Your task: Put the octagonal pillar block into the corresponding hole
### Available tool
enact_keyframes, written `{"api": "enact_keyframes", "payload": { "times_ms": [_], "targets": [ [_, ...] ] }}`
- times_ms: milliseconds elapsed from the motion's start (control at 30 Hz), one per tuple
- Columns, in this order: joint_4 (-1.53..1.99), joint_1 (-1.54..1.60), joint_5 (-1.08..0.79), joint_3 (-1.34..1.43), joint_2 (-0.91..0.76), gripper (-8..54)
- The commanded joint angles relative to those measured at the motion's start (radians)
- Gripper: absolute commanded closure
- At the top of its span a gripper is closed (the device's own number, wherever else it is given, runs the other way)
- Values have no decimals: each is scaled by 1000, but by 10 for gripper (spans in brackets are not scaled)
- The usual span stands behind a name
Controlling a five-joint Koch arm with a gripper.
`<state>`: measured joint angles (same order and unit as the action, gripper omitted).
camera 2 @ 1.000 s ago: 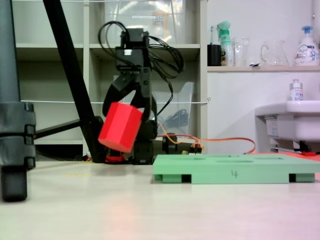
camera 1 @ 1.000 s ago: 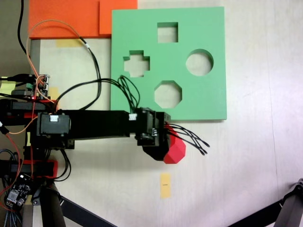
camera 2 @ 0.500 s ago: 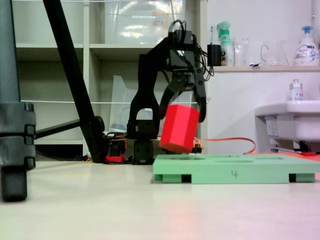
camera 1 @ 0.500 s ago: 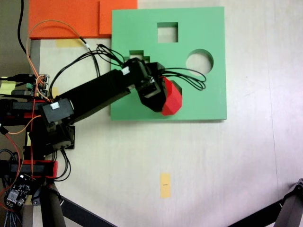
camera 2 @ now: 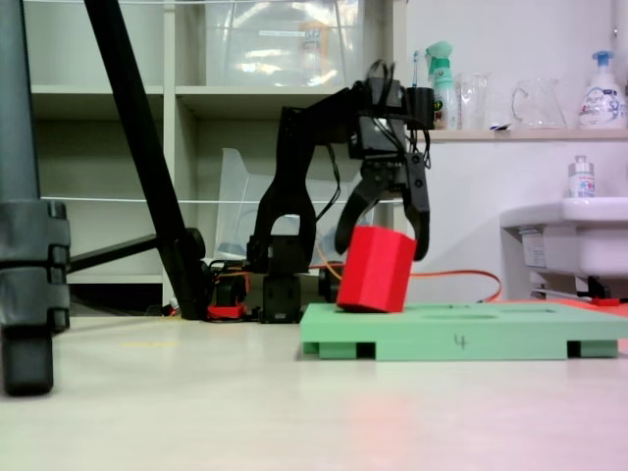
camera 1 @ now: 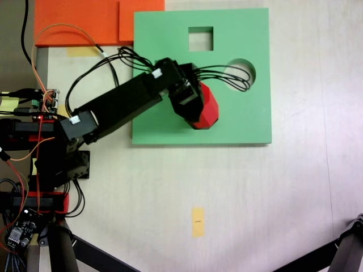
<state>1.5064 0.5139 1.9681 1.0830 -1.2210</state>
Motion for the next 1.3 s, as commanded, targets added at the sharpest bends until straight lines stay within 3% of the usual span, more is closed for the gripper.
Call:
{"api": "enact_keyframes", "payload": {
  "times_ms": [0, 767, 900, 933, 1000, 1033, 1267],
  "targets": [
    [-44, 26, 15, -69, -26, 173],
    [-5, -14, 37, -37, 37, 148],
    [-5, -20, 32, -32, 38, 97],
    [-5, -18, 32, -34, 38, 69],
    [-5, -21, 29, -34, 21, -47],
    [-5, -25, 26, -34, 9, -65],
    [15, -32, -87, -34, -135, -65]
  ]
}}
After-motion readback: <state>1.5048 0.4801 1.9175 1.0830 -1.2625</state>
